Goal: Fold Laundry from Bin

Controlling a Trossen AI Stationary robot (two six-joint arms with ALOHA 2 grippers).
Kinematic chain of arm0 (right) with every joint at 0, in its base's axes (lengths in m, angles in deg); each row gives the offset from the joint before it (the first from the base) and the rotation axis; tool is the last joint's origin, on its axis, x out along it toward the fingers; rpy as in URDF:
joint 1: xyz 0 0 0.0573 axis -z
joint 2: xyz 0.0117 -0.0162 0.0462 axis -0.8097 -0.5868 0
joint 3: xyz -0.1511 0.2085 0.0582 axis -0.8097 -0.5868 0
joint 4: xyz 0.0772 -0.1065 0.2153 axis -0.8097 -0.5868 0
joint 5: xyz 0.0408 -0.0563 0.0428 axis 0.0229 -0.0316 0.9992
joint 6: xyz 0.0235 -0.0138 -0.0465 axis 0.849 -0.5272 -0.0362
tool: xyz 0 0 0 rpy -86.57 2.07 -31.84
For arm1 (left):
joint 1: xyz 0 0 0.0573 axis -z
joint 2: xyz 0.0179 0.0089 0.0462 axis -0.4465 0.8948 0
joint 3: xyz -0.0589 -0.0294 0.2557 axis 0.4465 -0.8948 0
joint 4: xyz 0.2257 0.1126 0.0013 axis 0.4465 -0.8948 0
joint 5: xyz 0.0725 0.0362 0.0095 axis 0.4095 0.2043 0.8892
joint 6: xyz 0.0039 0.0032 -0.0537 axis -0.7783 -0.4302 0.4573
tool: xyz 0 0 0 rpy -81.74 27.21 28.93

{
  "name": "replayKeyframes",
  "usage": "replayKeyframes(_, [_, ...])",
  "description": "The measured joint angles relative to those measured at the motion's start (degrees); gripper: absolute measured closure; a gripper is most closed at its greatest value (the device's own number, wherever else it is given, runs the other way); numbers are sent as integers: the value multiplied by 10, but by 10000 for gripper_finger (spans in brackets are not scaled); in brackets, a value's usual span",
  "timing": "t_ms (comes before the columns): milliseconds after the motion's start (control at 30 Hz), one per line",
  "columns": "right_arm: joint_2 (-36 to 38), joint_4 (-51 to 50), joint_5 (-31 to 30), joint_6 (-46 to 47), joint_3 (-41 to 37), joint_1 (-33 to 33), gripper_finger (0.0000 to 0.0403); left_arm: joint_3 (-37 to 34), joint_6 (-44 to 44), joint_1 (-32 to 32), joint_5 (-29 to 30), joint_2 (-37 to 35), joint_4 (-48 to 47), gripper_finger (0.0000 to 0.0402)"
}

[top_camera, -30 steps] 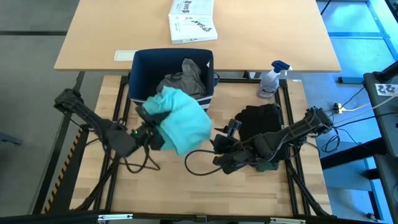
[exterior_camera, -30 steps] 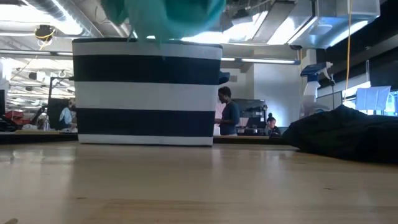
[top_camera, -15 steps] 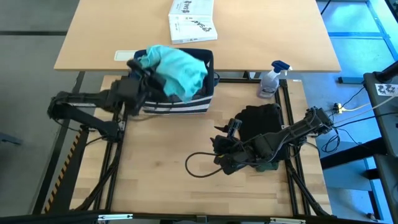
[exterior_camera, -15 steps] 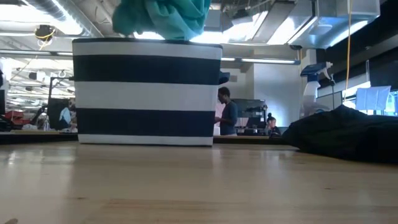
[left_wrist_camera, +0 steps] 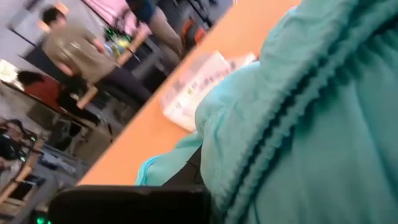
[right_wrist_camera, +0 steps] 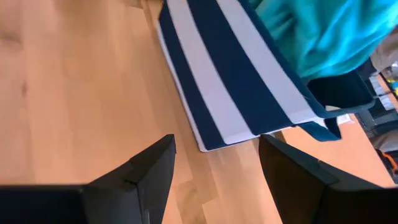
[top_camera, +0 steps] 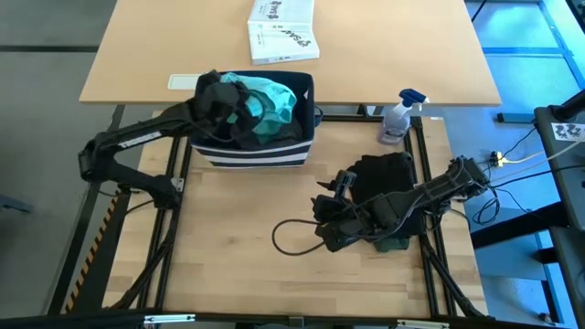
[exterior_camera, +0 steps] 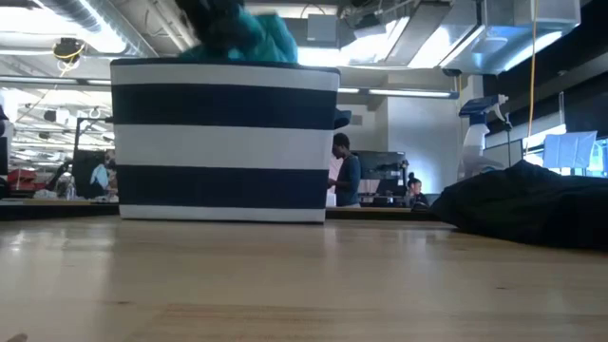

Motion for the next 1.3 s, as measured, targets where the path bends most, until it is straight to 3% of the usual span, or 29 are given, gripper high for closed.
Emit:
replayKeyframes(200, [0,-2,15,0,-1,20,171,-36,-29,-31,7,71,44,380])
replayKeyframes(500, [0,-18,26,0,-1,26,171,-193,-156,-36,35,103,314,380])
replayKeyframes(800, [0,-26,31,-1,-1,33,171,-288,-197,-41,-23,101,330,378])
replayKeyframes(867, [0,-26,33,-1,-1,37,171,-288,-215,-41,-47,101,313,354])
replayKeyframes(1033, [0,-25,54,0,-1,46,171,-278,-236,-35,-89,102,285,249])
replayKeyframes(1200, [0,-25,60,0,-1,49,171,-233,-232,-17,-76,88,222,151])
replayKeyframes(1300, [0,-26,60,0,-1,49,171,-189,-204,-2,-63,71,132,118])
